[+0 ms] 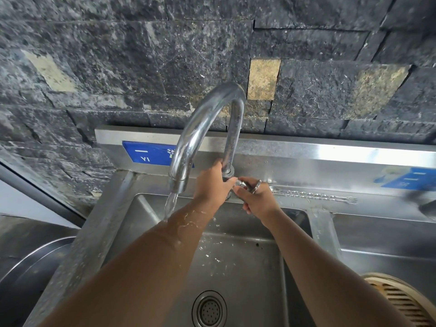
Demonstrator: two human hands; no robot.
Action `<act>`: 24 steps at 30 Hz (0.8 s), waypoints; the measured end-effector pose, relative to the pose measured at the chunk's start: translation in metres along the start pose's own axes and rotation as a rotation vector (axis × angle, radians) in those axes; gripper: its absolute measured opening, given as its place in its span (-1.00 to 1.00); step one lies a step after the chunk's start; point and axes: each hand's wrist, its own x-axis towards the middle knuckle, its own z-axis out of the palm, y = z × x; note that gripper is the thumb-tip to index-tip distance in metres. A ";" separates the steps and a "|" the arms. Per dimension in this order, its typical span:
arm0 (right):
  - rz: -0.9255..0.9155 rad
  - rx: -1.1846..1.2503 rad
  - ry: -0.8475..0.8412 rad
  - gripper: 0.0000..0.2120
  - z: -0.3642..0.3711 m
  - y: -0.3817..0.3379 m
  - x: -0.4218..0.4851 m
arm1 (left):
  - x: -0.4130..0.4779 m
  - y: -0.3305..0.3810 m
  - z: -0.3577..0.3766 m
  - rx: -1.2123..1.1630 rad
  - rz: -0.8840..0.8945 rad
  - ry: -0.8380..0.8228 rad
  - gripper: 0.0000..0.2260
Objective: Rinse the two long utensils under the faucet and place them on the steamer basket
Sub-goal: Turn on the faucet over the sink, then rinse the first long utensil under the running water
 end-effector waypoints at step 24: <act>0.252 -0.089 -0.038 -0.62 -0.087 -0.011 -0.038 | -0.060 0.025 0.024 -0.370 -0.367 0.010 -0.59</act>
